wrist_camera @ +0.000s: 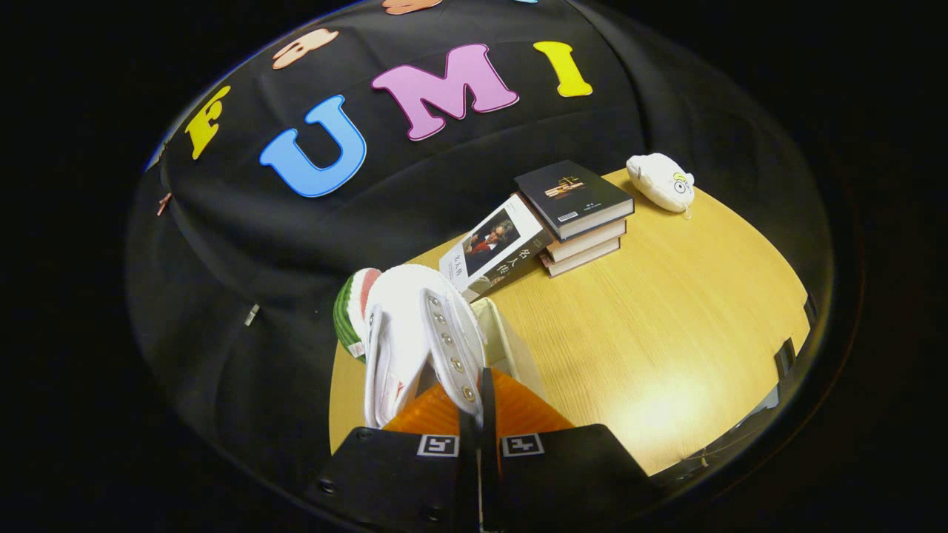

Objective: Open the storage box then place both shoes into the box .Put the left shoe in first, then the right shoe, with the right side of both shoes facing outward in a uniform manner.

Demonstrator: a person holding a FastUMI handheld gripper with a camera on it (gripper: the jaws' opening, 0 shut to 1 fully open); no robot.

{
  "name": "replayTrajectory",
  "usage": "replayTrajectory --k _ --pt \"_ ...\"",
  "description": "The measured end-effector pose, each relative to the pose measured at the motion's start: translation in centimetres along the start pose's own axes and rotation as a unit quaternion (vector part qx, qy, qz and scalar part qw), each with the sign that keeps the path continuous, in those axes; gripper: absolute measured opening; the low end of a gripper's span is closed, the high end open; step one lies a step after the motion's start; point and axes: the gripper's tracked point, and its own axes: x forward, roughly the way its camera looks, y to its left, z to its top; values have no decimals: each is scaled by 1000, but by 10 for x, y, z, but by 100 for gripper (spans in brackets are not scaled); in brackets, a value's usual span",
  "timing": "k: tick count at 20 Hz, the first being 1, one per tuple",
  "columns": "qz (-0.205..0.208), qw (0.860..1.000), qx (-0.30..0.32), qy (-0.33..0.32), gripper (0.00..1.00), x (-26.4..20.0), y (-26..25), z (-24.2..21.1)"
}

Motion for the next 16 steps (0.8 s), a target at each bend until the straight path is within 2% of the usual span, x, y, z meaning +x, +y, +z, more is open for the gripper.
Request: replayTrajectory --k 2,4,5,7,8,9,11,16 --pt "-13 1000 -6 10 7 6 1 -6" --pt "-8 1000 -8 25 14 10 9 -14" --pt "-6 999 -14 41 29 10 11 -22" --pt "-2 998 -26 52 45 7 14 -31" --pt "22 999 -19 36 50 1 27 -25" --pt "41 999 -12 14 74 -6 42 -14" --pt "69 997 -27 -21 99 -22 60 14" --pt "95 979 -130 -128 99 -73 81 77"
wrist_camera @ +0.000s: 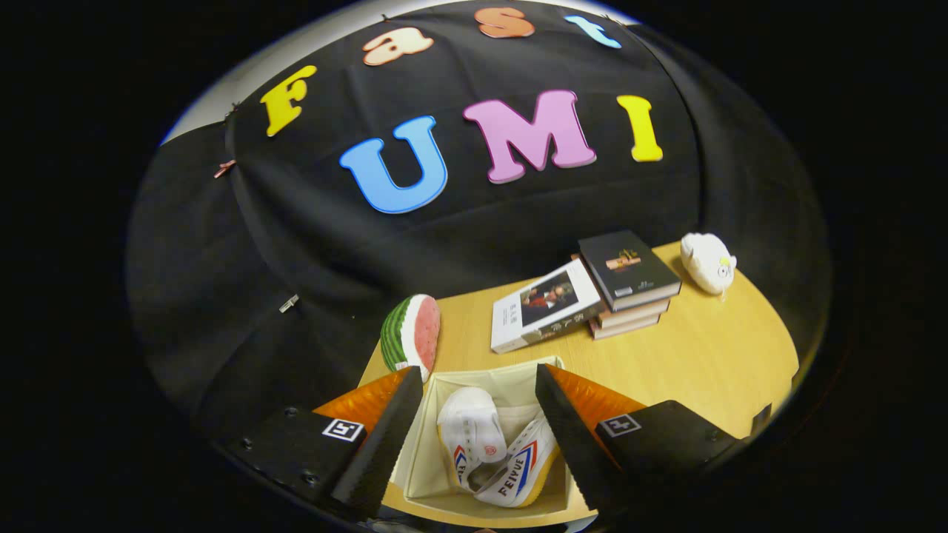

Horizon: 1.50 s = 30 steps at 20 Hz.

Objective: Open the storage box then place both shoes into the box .Put the left shoe in first, then the right shoe, with the right side of both shoes facing outward in a uniform manner.

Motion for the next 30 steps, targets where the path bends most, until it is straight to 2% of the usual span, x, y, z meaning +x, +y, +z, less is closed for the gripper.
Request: replayTrajectory --k 5,11,16,21,26,30 --pt "-9 991 -78 -111 99 -60 -23 69" --pt "-62 958 -131 -249 98 -136 -94 142" --pt "-83 959 -81 -257 95 -168 -187 153" --pt "-107 953 -91 -267 98 -187 -285 157" --pt "-78 962 -98 -244 98 -170 -322 140" --pt "-51 967 -94 -231 97 -156 -322 140"
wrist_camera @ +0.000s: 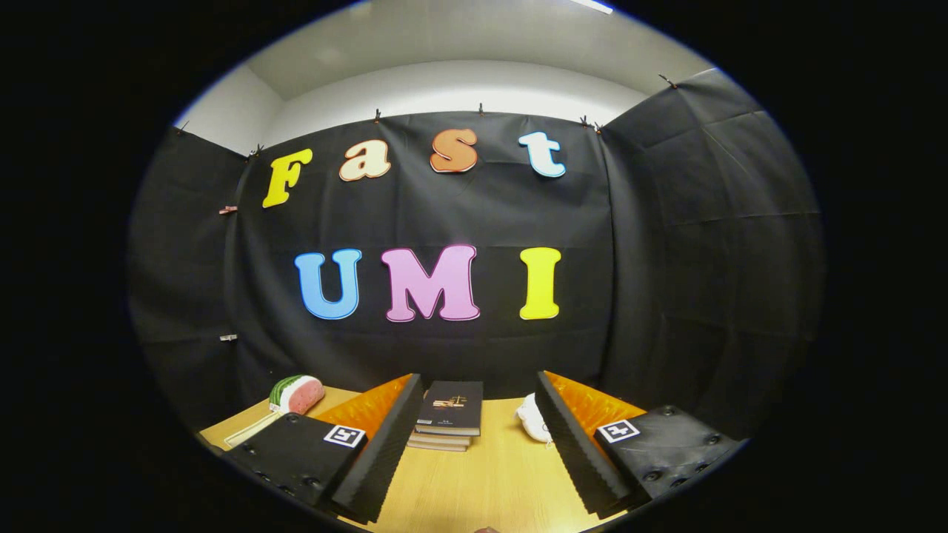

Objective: Open the storage box then place both shoes into the box .Put the left shoe in first, then the right shoe, with the right side of both shoes facing outward in a uniform manner.

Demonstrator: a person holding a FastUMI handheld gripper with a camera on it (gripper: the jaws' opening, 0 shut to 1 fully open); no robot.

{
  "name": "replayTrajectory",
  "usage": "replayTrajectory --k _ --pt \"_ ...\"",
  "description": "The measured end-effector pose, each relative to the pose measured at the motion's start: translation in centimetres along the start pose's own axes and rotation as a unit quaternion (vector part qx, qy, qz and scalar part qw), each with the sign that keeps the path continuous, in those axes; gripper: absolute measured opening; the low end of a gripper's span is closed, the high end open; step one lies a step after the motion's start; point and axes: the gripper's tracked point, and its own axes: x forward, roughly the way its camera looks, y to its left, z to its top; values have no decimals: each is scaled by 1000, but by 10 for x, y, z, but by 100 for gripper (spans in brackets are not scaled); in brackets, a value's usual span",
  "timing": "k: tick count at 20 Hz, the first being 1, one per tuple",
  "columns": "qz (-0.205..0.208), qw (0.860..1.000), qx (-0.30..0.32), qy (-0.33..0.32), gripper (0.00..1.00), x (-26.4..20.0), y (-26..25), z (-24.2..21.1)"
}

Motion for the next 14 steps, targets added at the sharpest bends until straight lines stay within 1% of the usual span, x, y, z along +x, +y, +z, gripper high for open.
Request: replayTrajectory --k 2,5,8,10,14 --pt "12 1000 7 -4 97 -1 3 2" --pt "28 1000 8 8 97 -2 11 -15" --pt "48 999 -9 19 98 -5 18 -23" --pt "53 998 -15 21 98 -7 18 -27" --pt "53 998 -8 29 98 -6 16 -36"
